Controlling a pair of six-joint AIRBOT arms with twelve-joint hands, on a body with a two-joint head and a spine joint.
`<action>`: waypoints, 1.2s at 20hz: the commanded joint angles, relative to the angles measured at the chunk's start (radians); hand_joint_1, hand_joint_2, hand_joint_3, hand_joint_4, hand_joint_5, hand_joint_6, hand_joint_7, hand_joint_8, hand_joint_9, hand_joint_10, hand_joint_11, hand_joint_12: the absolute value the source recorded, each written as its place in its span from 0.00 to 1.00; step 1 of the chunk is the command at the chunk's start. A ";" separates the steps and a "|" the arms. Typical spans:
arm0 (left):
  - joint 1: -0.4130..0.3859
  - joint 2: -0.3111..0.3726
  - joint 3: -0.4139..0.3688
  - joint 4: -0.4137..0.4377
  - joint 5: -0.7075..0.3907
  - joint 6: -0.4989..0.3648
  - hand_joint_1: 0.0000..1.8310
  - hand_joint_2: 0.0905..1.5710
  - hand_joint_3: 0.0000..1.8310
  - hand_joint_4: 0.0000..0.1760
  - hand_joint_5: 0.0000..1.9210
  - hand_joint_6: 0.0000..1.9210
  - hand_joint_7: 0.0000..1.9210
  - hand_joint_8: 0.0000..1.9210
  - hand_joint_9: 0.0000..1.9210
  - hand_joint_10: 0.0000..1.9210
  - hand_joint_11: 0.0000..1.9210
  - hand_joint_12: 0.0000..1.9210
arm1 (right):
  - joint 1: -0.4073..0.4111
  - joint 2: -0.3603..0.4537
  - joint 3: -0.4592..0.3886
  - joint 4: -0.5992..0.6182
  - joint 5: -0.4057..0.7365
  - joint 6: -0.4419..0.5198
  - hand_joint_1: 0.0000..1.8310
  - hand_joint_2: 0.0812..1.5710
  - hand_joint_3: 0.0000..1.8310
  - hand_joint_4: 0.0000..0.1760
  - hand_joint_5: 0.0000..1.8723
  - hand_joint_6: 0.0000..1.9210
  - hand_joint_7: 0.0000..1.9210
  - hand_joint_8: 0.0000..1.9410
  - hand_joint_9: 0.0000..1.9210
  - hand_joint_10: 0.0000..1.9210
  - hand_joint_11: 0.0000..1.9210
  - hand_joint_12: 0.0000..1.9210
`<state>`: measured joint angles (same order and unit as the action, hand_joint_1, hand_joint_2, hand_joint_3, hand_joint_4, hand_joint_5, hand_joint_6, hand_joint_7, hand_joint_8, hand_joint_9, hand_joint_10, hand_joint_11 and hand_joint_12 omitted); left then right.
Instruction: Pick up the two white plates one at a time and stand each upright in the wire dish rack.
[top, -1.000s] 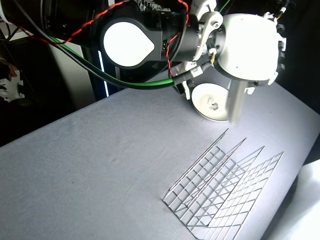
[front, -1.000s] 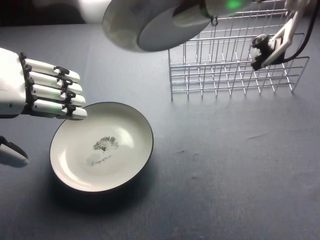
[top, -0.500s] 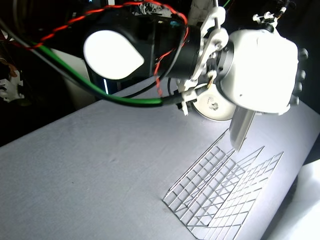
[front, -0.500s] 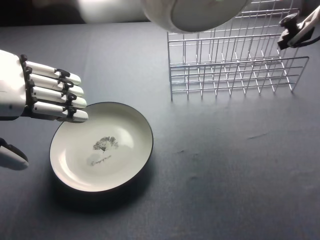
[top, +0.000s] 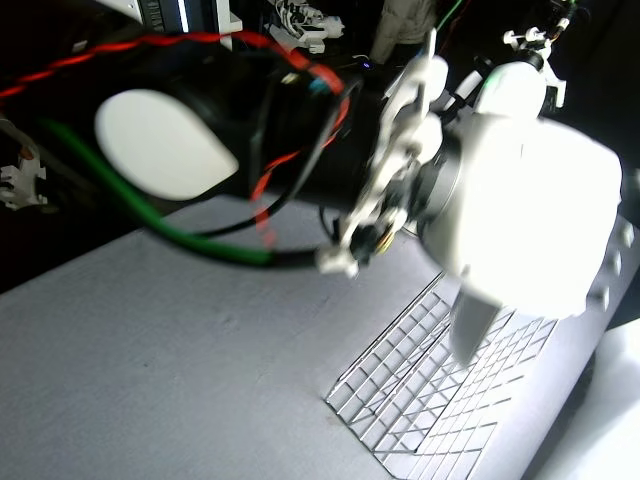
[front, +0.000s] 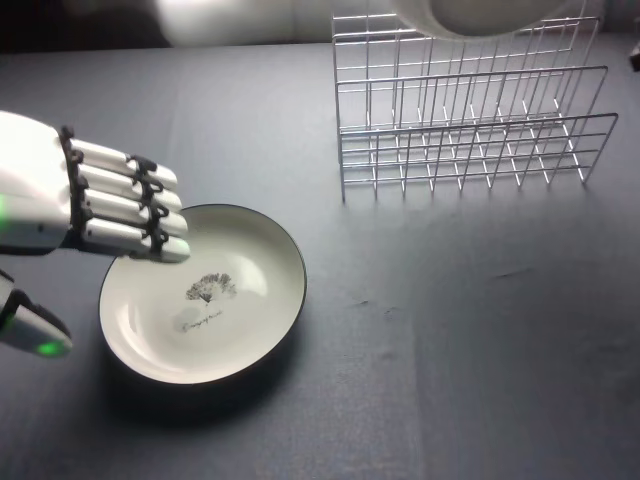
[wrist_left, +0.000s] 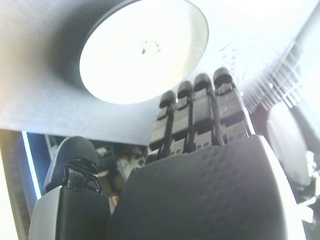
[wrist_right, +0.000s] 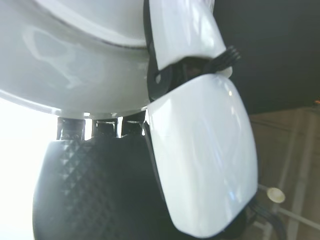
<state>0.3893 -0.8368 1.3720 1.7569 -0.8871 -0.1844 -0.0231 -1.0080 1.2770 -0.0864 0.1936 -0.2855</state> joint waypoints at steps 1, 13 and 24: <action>0.006 0.001 0.003 -0.067 -0.003 -0.001 0.00 0.77 0.00 0.00 0.03 0.00 0.03 0.00 0.02 0.00 0.01 0.00 | 0.005 0.006 0.004 0.020 0.139 0.016 0.82 0.65 0.00 0.00 0.52 0.43 0.60 0.29 0.62 0.36 0.47 0.76; 0.108 -0.071 0.070 -0.111 0.025 0.030 0.00 0.77 0.00 0.00 0.03 0.00 0.03 0.00 0.01 0.00 0.00 0.01 | -0.111 0.009 0.044 0.020 0.175 0.017 0.82 0.64 0.00 0.00 0.54 0.42 0.62 0.26 0.60 0.37 0.48 0.75; 0.140 -0.098 0.111 -0.135 0.048 0.070 0.00 0.78 0.00 0.00 0.04 0.00 0.04 0.00 0.02 0.00 0.01 0.02 | -0.258 -0.056 0.161 0.020 0.242 0.024 0.82 0.64 0.00 0.00 0.56 0.41 0.64 0.23 0.60 0.36 0.46 0.75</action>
<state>0.5308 -0.9344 1.4773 1.6745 -0.8227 -0.1169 -0.2958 -1.0744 1.4368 -0.0784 0.3084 -0.2665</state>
